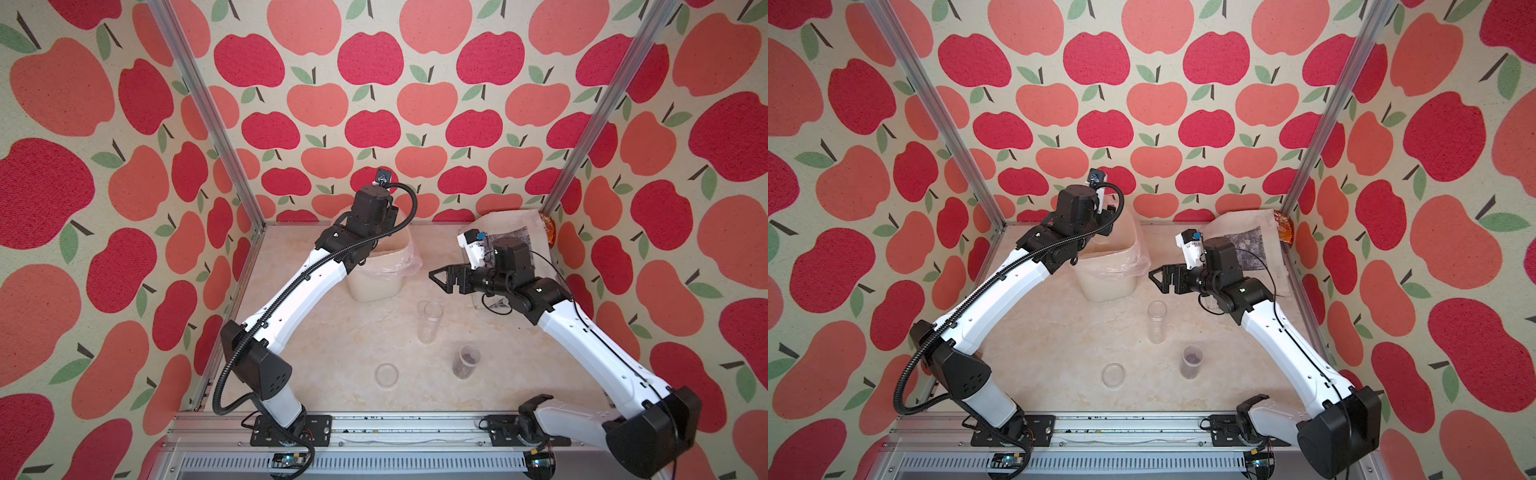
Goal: Empty the moldy dried flower tea in the jars
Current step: Pour the moldy dried flower tea into the trash bin.
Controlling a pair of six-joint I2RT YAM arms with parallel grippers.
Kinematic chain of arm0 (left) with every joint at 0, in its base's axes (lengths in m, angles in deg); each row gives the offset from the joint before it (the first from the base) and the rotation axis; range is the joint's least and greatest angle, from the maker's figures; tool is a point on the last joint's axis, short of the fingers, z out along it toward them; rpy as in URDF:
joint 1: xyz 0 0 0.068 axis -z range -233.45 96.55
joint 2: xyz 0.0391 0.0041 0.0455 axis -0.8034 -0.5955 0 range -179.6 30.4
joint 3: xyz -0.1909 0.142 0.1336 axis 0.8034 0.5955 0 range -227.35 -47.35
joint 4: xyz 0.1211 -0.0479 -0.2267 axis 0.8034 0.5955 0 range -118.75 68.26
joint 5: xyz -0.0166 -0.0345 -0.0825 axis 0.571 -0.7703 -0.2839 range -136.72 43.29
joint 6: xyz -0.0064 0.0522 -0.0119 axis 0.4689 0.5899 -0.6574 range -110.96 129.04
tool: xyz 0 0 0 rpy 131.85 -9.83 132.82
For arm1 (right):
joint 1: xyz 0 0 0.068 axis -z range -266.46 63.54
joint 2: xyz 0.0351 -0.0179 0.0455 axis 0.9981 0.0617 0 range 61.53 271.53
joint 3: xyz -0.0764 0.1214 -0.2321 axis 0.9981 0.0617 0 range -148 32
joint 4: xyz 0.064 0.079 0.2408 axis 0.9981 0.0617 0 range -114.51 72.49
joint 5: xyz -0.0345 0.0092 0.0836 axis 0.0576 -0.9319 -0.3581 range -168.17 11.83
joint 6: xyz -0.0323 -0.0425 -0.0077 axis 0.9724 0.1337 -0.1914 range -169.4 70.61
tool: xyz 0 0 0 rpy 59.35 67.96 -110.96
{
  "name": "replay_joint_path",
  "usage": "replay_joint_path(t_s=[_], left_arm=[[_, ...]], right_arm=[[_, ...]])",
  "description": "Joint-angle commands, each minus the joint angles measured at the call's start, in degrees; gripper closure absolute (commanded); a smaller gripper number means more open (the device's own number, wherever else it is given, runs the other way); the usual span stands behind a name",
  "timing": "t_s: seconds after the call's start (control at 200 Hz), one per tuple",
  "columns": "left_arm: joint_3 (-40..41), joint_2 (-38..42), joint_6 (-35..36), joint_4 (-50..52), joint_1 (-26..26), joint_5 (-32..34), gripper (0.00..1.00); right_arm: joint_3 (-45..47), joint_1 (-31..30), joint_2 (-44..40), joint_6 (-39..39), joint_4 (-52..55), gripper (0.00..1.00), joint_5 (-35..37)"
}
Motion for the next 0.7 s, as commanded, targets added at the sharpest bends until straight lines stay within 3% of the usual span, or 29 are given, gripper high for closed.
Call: replay_joint_path(t_s=[0.0,0.03,0.06,0.135,0.17,0.205,0.29,0.32,0.36,0.42,0.455,0.49,0.565,0.595,0.625,0.695], left_arm=[[3.4,1.6,13.5,-10.6,4.7,9.4,1.00],[2.5,0.7,15.9,-10.7,5.5,10.8,1.00],[0.0,-0.1,13.2,-6.5,4.7,9.6,1.00],[-5.3,-0.4,-6.5,6.6,-2.4,-3.2,1.00],[-4.9,0.3,-11.0,7.5,-4.2,-5.4,1.00],[-2.9,1.2,-8.4,4.9,-3.1,-3.2,1.00],[3.2,1.8,14.7,-10.8,4.9,11.2,1.00],[2.7,0.9,18.0,-12.2,5.7,12.7,1.00],[-0.9,-0.2,11.8,-5.3,4.4,10.1,1.00],[-5.8,-0.6,-6.5,7.0,-2.1,-2.8,1.00],[-5.6,-0.1,-12.0,8.4,-4.8,-7.1,1.00],[-3.6,0.9,-10.5,6.1,-4.2,-5.6,1.00],[1.9,1.7,8.5,-6.7,2.7,7.2,1.00],[2.0,1.1,11.9,-8.4,4.0,9.0,1.00],[-0.1,0.3,8.9,-5.1,3.4,7.4,1.00],[-5.2,-0.4,-8.3,7.0,-3.0,-4.9,1.00]], right_arm=[[0.7,0.3,-1.2,0.1,-0.3,0.01,0.3],[0.9,0.3,-1.2,0.2,-0.2,0.01,0.4],[0.9,0.4,-1.2,0.3,-0.2,0.01,0.5],[0.9,0.4,-1.1,0.4,0.1,0.01,0.4],[0.9,0.5,-1.1,0.4,0.2,0.01,0.2],[1.0,0.5,-1.2,0.3,0.1,0.01,0.1],[1.4,0.5,-1.4,0.5,0.1,0.01,0.3],[1.5,0.6,-1.5,0.6,0.1,0.01,0.4],[1.4,0.6,-1.5,0.8,0.3,0.01,0.4],[1.3,0.7,-1.4,0.9,0.5,0.01,0.3],[1.2,0.7,-1.3,0.8,0.7,0.01,0.4],[1.2,0.7,-1.3,0.9,0.7,0.01,0.2],[1.5,0.7,-1.4,0.8,0.6,0.01,0.2],[1.6,0.8,-1.4,0.8,0.5,0.01,0.2],[1.7,0.8,-1.4,0.8,0.5,0.01,0.2],[1.7,0.8,-1.3,0.8,0.6,0.01,0.1]])
